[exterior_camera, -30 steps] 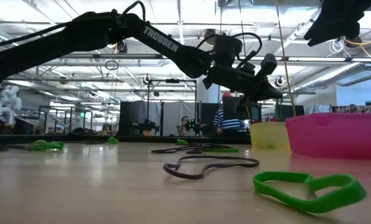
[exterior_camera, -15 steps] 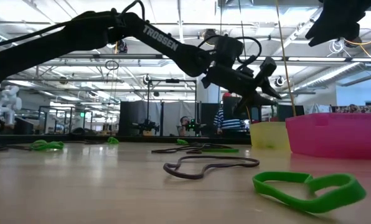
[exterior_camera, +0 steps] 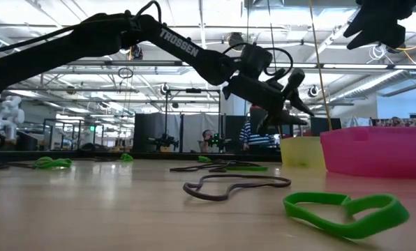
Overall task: Sort rubber bands into baskets
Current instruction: Put the green rubber band into the yellow bin
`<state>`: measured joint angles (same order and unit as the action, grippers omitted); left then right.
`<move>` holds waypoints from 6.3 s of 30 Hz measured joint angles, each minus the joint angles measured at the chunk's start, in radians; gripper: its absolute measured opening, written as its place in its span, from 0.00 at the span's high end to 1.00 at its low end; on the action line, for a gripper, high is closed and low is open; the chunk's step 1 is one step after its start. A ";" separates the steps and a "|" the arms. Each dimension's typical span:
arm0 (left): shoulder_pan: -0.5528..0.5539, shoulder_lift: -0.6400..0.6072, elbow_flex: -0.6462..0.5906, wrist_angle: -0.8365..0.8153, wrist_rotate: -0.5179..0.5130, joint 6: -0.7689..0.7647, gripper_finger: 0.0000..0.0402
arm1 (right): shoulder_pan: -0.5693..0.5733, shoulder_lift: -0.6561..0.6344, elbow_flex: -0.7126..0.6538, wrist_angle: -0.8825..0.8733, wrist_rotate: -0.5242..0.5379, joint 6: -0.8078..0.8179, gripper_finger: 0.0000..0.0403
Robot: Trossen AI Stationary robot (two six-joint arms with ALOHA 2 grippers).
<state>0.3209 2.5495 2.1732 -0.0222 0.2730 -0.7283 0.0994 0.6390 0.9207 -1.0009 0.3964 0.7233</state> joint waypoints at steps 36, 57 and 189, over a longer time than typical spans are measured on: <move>-0.049 -0.282 0.183 -1.125 0.155 0.477 0.67 | 0.040 0.183 0.000 0.232 -0.190 0.106 0.58; -0.651 -0.755 -0.099 -1.547 -0.380 0.241 0.67 | 0.139 0.534 0.000 0.780 -0.190 0.013 0.58; -0.043 -0.405 -0.466 0.194 -0.373 0.205 0.98 | 0.058 -0.011 0.000 -0.167 0.057 0.103 0.58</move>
<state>0.2777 2.1449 1.7069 0.1720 -0.1001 -0.5228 0.1574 0.6283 0.9207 -1.1674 0.4536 0.8263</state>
